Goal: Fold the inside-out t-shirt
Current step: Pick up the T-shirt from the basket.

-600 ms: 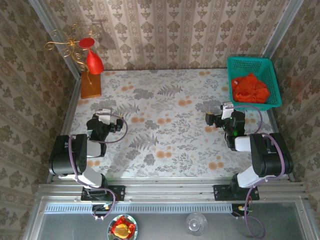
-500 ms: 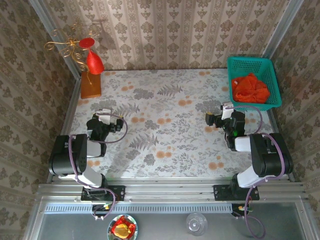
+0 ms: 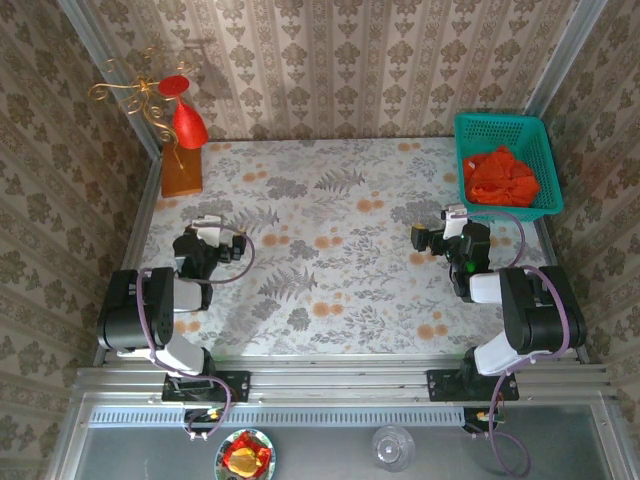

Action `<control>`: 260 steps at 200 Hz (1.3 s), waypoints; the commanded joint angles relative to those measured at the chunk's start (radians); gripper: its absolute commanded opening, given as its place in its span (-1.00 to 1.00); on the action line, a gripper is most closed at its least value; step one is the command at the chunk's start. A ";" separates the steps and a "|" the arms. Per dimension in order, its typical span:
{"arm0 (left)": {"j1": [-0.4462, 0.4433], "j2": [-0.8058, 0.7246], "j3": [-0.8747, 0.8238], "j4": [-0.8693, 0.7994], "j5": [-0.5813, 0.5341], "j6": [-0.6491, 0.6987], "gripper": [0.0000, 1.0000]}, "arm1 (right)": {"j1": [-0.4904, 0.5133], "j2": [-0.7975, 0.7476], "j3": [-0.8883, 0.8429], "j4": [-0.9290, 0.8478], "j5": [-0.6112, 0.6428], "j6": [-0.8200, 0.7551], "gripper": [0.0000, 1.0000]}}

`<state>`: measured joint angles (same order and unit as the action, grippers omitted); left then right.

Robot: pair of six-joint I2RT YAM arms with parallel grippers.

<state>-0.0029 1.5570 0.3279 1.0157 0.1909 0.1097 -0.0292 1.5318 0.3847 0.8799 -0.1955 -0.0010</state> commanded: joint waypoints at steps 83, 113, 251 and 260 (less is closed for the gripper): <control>0.043 0.004 0.045 -0.054 0.043 -0.031 1.00 | 0.000 -0.005 0.000 0.015 0.001 -0.009 1.00; 0.040 -0.001 0.044 -0.052 0.013 -0.034 1.00 | 0.005 -0.018 0.001 0.009 0.024 -0.006 1.00; -0.046 -0.593 0.307 -1.008 -0.236 -0.292 1.00 | -0.051 -0.227 0.597 -1.029 0.360 0.236 1.00; -0.038 -0.613 0.335 -1.087 -0.203 -0.328 1.00 | -0.070 -0.184 0.647 -1.076 0.357 0.252 1.00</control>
<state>-0.0574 1.0019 0.5945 0.2554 -0.0154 -0.0555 -0.0578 1.2659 0.9142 0.0685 0.0959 0.1547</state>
